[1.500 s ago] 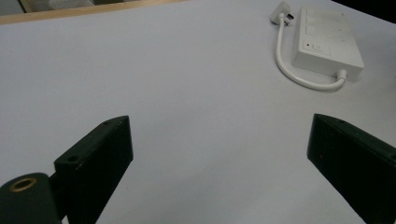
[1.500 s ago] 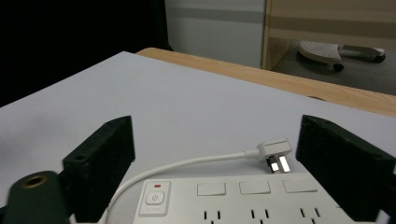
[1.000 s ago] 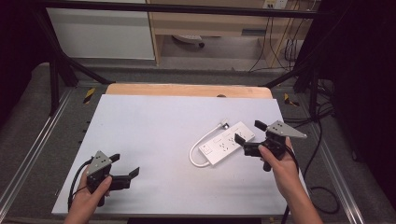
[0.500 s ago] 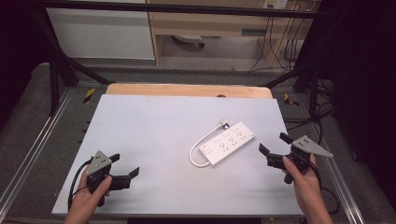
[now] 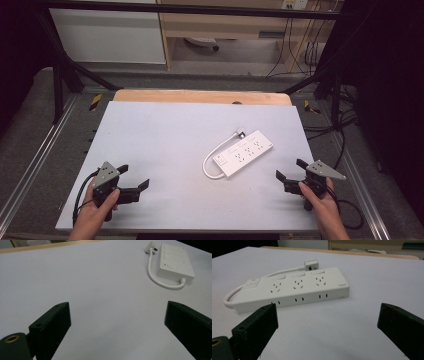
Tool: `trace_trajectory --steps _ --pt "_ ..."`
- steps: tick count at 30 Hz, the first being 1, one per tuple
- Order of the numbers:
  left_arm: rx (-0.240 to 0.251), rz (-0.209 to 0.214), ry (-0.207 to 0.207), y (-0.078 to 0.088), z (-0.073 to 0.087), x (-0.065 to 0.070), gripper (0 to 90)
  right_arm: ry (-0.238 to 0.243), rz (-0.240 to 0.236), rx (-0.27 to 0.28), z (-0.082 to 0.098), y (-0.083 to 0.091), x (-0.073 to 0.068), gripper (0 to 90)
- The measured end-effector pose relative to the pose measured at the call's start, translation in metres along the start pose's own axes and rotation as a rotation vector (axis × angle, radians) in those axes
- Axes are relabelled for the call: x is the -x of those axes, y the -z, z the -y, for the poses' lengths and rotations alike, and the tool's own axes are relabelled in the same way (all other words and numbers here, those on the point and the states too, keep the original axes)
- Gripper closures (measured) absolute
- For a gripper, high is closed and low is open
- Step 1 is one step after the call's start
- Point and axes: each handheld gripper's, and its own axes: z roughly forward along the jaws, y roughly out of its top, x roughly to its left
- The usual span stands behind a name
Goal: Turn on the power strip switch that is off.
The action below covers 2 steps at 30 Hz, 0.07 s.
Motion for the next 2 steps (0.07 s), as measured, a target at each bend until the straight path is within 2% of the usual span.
trace_trajectory --steps 2 --pt "-0.002 0.001 -0.003 -0.0004 -0.0002 0.0003 6.9 0.011 0.002 -0.019 0.0012 -0.0032 -0.0019 3.5"
